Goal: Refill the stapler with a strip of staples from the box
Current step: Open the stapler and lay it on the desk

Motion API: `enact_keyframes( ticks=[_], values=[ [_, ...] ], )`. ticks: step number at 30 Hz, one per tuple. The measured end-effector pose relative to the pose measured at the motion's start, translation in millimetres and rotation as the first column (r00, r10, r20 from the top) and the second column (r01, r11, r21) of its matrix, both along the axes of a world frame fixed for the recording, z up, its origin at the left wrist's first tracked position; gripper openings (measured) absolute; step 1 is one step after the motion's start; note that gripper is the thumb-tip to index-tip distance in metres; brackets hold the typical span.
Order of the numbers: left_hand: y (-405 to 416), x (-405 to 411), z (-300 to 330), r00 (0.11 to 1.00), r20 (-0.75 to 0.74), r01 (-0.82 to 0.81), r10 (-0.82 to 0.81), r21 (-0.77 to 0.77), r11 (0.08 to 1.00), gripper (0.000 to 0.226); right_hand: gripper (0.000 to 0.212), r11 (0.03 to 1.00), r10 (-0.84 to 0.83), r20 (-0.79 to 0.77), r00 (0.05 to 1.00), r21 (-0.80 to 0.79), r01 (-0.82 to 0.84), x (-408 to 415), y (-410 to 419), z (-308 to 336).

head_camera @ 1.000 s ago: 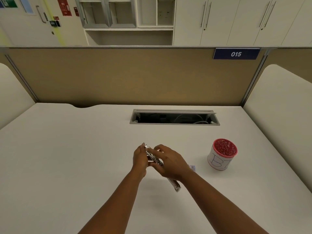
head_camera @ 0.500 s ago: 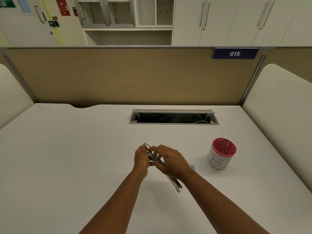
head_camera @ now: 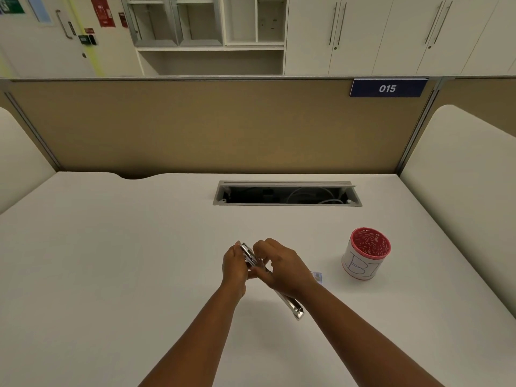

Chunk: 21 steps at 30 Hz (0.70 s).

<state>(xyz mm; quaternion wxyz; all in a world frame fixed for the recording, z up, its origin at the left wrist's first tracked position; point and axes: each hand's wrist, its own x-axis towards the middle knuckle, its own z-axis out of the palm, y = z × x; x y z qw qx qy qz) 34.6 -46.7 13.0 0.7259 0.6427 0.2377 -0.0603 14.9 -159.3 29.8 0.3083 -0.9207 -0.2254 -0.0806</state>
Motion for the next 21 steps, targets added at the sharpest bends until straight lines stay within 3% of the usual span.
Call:
enact_keyframes(
  ticks=[13, 18, 21],
  values=[
    [8.4, -0.8, 0.1, 0.998, 0.009, -0.056, 0.056, -0.053, 0.997, 0.032, 0.006, 0.912, -0.201, -0.048, 0.979, 0.355, 0.204, -10.4, -2.4, -11.5],
    [8.9, -1.2, -0.1, 0.997, 0.026, -0.066, 0.068, -0.056, 0.996, 0.031, 0.004, 0.863, -0.208, -0.102, 0.973, 0.449, 0.232, -17.2, -4.8, -17.0],
    [9.0, -1.0, 0.1, 0.997, 0.058, -0.048, 0.049, -0.02, 0.999, 0.032, 0.008, 0.795, -0.234, -0.213, 0.949, 0.52, 0.313, -22.6, -5.1, -19.7]
  ],
)
